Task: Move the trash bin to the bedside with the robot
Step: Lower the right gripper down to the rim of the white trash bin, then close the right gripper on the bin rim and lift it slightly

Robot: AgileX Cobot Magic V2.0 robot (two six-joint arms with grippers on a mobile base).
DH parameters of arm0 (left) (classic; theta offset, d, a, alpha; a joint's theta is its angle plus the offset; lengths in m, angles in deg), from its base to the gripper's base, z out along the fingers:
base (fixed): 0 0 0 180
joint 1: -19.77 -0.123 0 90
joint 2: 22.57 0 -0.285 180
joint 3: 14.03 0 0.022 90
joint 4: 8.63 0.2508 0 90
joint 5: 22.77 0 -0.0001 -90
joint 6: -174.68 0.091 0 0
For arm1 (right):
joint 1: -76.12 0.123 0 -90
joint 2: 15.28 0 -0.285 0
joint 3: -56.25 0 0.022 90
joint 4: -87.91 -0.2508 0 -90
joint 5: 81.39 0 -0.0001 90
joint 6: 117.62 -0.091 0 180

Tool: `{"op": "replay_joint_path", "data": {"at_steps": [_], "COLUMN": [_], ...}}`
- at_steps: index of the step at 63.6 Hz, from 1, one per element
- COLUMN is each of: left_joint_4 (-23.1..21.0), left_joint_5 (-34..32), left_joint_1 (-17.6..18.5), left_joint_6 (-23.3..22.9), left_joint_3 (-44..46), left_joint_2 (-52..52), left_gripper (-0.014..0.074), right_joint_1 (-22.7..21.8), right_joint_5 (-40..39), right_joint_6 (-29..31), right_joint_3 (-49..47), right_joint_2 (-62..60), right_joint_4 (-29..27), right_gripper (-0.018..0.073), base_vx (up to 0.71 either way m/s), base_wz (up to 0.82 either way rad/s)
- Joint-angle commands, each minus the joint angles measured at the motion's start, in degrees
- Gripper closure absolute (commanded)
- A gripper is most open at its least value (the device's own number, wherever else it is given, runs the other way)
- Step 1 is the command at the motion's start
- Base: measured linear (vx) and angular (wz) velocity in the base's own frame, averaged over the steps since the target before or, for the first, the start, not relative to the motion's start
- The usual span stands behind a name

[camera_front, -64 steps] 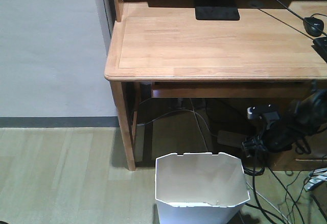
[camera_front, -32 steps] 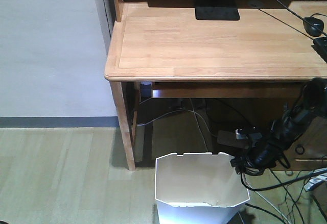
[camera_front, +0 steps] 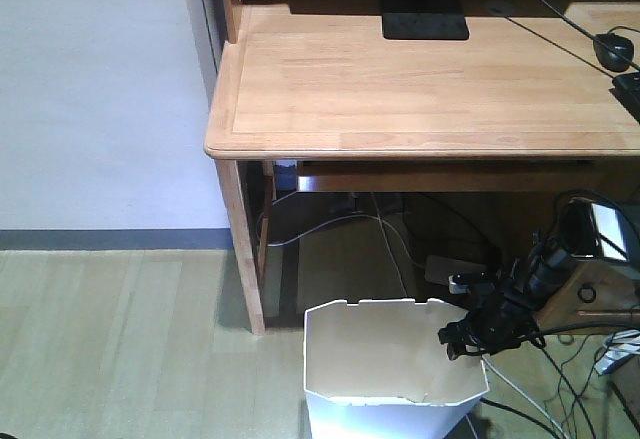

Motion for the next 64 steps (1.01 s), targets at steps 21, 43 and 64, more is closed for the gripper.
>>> {"op": "replay_joint_path", "data": {"at_steps": [21, 43, 64], "left_joint_4": [-0.1, -0.1, -0.1], "left_joint_5": [-4.2, -4.2, -4.2], "left_joint_1": [0.2, 0.2, 0.2], "left_joint_6": [-0.3, -0.3, -0.3], "left_joint_3": [1.4, 1.4, 1.4], "left_joint_2": [-0.3, -0.3, -0.3], "left_gripper": [0.0603, 0.0603, 0.0603], "right_joint_1": [-0.1, -4.1, -9.6], "right_joint_5": [9.6, 10.2, 16.0], "right_joint_6": [-1.5, 4.9, 30.3], "right_joint_3": [-6.8, -3.2, 12.1], "right_joint_2": [1.0, -6.6, -21.5], "right_joint_4": [0.1, -10.0, -24.0], "right_gripper": [0.0576, 0.0568, 0.0565], "base_vx": [0.00, 0.00, 0.00], "base_wz": [0.00, 0.00, 0.00]}}
